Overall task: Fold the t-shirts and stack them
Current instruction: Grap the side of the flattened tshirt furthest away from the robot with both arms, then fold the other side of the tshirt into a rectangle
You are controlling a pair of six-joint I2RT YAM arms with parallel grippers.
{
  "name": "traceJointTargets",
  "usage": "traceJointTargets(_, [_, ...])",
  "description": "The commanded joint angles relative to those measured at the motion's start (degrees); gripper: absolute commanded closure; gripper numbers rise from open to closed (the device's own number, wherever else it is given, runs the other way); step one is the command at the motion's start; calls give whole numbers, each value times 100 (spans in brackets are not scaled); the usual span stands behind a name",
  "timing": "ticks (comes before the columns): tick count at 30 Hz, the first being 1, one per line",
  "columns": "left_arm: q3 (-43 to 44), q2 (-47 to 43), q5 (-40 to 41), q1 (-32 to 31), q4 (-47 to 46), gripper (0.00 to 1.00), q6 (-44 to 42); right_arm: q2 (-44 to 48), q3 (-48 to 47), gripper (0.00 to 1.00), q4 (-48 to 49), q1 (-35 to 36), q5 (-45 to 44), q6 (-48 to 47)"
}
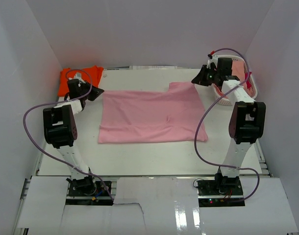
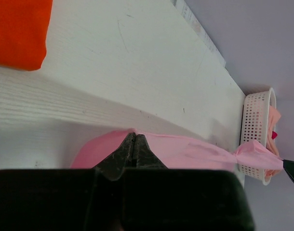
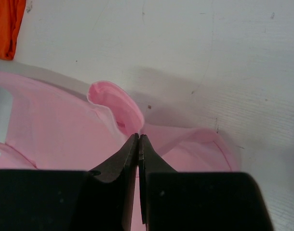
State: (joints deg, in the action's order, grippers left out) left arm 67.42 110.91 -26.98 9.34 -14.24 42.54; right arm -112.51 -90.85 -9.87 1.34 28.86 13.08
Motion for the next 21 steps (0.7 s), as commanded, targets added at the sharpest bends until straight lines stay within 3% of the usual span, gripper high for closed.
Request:
traceJointTargets(1, [-132, -448, 27, 68, -61, 100, 17, 405, 181, 92, 283, -29, 128, -43])
traceJointTargets(21, [-721, -984, 123, 85, -105, 100, 8, 1213, 1078, 92, 433, -55, 93, -69])
